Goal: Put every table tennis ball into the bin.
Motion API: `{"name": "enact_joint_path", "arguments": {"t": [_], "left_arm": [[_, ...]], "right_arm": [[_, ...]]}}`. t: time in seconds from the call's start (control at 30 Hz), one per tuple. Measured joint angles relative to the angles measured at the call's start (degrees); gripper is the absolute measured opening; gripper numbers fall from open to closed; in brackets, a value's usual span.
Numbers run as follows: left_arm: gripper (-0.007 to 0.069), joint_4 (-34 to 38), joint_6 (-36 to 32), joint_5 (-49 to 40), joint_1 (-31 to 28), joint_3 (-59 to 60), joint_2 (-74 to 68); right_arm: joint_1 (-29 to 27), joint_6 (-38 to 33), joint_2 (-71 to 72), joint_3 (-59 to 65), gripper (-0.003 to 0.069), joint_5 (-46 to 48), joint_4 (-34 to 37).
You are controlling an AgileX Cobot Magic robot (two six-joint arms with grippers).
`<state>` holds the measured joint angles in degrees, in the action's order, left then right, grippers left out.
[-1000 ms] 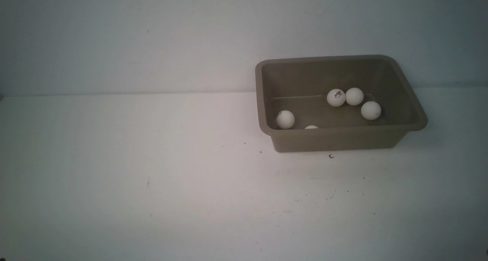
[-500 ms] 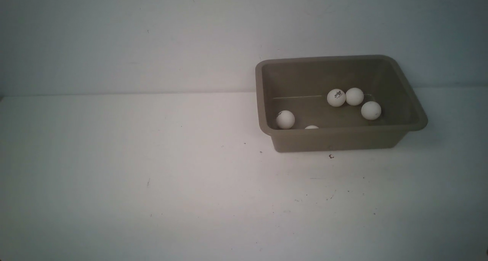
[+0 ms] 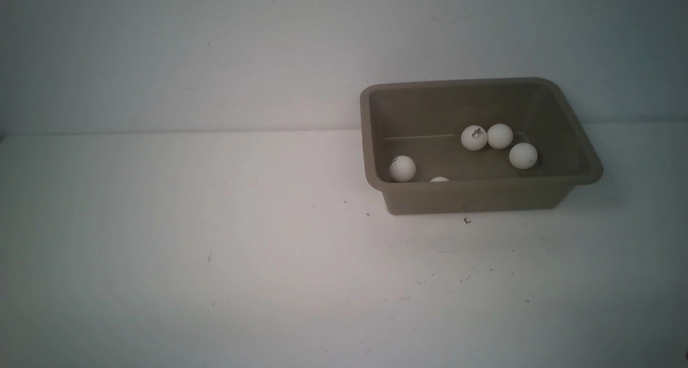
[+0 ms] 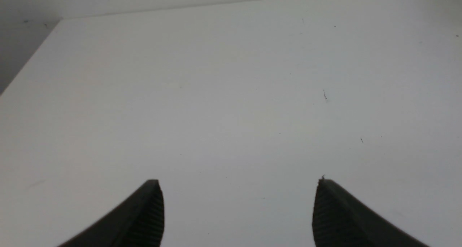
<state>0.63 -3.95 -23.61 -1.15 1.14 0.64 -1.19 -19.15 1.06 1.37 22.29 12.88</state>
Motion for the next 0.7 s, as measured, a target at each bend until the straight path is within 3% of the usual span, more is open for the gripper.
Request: {"name": "enact_joint_path", "arguments": {"t": [0.7], "left_arm": [[0.0499, 0.00, -0.71, 0.00, 0.60, 0.00, 0.00]], "right_arm": [[0.00, 0.00, 0.00, 0.00, 0.0440, 0.00, 0.00]]}}
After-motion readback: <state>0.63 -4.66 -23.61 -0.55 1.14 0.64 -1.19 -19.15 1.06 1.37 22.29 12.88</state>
